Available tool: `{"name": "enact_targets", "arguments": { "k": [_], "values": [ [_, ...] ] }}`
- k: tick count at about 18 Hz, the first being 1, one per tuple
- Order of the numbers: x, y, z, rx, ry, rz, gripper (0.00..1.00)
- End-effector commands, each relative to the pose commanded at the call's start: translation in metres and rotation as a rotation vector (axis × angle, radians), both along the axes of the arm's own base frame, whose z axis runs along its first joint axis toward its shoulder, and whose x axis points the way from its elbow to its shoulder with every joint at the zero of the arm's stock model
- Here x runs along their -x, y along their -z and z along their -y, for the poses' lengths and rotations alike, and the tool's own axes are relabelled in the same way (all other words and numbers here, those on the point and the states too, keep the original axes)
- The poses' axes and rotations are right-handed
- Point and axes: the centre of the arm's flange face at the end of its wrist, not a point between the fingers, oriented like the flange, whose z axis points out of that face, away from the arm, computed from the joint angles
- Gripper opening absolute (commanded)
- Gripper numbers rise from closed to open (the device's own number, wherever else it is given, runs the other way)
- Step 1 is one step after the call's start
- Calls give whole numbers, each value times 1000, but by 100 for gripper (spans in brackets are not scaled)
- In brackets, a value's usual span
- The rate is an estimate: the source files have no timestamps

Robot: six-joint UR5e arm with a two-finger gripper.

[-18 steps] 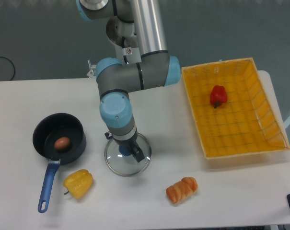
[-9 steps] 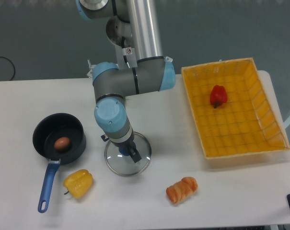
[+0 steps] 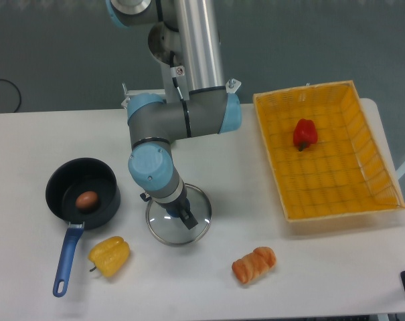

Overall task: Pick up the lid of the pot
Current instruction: 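Lower the gripper onto the blue knob and close on it, then hold the blue knob firmly in the closed gripper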

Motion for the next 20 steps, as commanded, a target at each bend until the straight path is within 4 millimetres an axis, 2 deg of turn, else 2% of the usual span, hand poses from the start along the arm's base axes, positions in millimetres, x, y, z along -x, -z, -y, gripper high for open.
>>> {"name": "enact_targets", "arguments": {
  "k": [9,16,20],
  "values": [
    [-2,9,-3,9,6,5,99],
    [-2,15,-2,35,13,-8,92],
    [-2,16,-2,37,15,-8,84]
  ]
}}
